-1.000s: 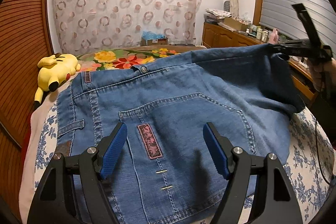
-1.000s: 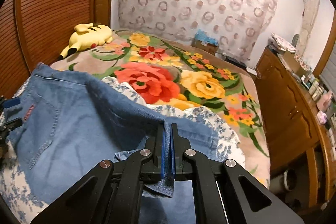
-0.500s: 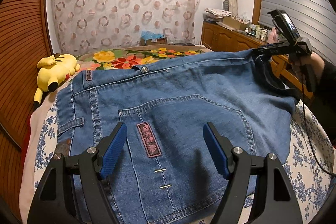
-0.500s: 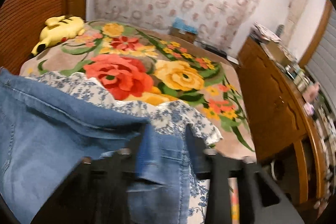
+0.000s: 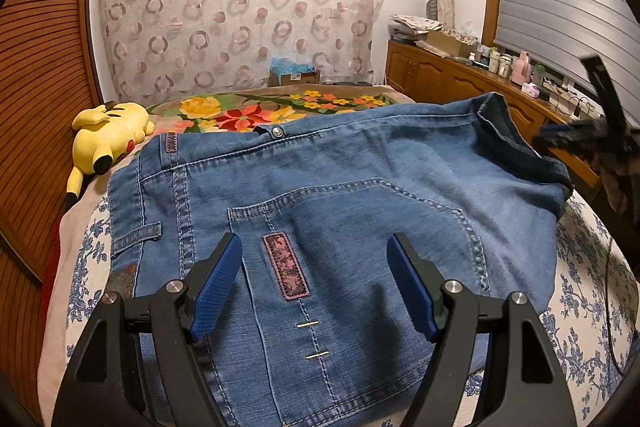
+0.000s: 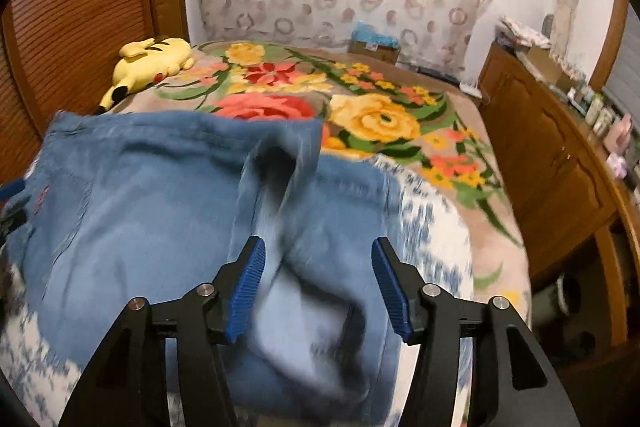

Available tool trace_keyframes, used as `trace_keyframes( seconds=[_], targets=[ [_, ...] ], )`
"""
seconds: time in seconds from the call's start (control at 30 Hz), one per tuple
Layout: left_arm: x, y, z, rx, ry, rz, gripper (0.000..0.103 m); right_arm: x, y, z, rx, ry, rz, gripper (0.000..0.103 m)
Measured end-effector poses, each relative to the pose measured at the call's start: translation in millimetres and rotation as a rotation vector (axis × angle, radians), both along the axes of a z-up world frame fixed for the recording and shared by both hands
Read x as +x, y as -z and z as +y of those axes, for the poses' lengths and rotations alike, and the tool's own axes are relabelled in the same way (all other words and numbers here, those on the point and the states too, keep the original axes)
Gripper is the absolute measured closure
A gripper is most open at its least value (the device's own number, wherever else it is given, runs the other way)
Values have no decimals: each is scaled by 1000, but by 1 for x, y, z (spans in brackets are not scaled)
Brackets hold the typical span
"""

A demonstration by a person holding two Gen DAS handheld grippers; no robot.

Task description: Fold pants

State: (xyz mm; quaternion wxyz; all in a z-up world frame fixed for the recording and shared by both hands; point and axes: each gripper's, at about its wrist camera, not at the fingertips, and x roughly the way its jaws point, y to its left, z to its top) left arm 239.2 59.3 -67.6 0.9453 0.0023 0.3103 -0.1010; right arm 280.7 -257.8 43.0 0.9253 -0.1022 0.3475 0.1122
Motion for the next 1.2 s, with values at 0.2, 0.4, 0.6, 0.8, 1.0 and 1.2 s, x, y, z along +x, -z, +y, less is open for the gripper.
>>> trace_keyframes(
  seconds=[0.2,0.4,0.6,0.8,1.0,1.2],
  targets=[
    [2,1,8,-3,-16,-3,27,-32,9,-27,-5,60,36,44],
    [2,-2,20,15,-86,29,27,-36,24,-43,29,166,74,44],
    [-21,-4,47,35,-152,45,27,-42,33,-46,100,181,102,44],
    [-47,4,84,56,-258,87,27,-39,40,-43,99,179,81,44],
    [-46,20,114,27,-333,153,27,-30,46,-35,94,173,56,44],
    [-35,35,110,1,-309,218,33,-34,45,-33,95,149,61,54]
  ],
)
